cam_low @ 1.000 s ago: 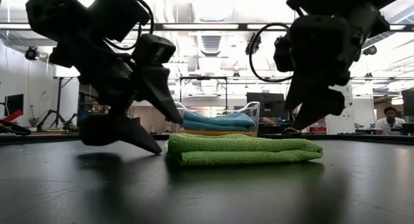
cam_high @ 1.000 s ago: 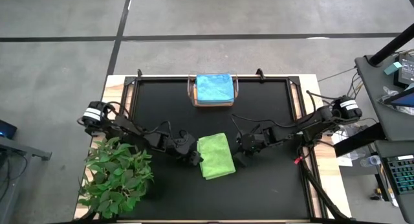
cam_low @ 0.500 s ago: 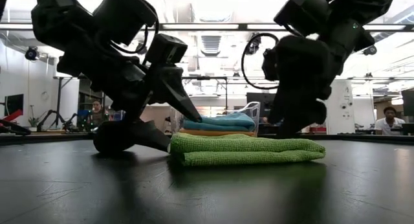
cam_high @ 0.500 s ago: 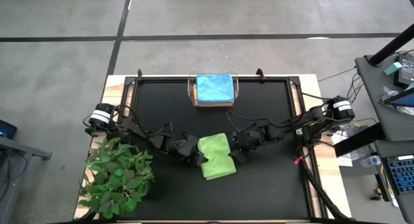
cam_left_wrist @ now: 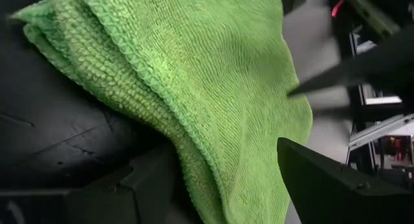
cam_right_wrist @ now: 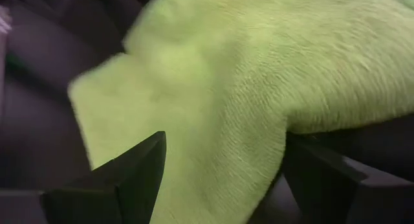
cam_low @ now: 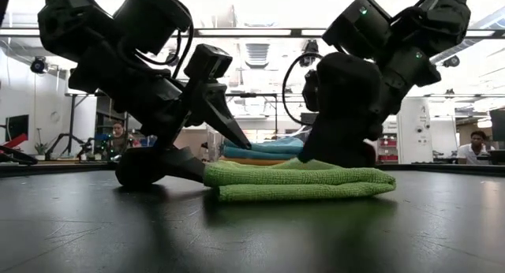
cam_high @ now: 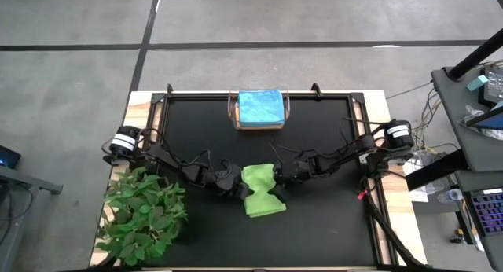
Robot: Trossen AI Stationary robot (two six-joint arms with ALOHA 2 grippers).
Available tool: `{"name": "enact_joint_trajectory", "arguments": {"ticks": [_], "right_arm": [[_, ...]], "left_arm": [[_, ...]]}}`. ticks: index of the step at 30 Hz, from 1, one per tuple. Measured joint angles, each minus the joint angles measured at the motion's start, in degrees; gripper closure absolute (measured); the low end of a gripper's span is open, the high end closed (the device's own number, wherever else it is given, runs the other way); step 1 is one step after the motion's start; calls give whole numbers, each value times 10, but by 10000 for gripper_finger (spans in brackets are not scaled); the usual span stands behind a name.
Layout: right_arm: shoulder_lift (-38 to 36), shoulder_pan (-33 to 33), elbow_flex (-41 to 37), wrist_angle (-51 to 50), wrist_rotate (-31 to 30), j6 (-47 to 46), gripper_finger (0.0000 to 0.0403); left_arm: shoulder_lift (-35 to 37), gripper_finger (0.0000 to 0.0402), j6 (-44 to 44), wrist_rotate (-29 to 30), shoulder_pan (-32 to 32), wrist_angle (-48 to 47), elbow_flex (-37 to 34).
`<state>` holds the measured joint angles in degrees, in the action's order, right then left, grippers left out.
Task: Fold microfiber towels
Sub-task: Put the green microfiber cloth into the transparent bin
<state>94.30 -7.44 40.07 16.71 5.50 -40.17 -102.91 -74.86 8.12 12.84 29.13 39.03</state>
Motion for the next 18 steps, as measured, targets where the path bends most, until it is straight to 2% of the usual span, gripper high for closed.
{"name": "enact_joint_trajectory", "arguments": {"ticks": [4,7,18], "right_arm": [[22,0,0,53,10,-3,126],[28,0,-1,67,9,-1,140],[26,1,-1,80,7,-2,204]], "left_arm": [[-1,156,-11,7,0,-4,4],[-1,175,-14,13,-1,-17,7],[-1,326,4,27,-1,-26,9]]}}
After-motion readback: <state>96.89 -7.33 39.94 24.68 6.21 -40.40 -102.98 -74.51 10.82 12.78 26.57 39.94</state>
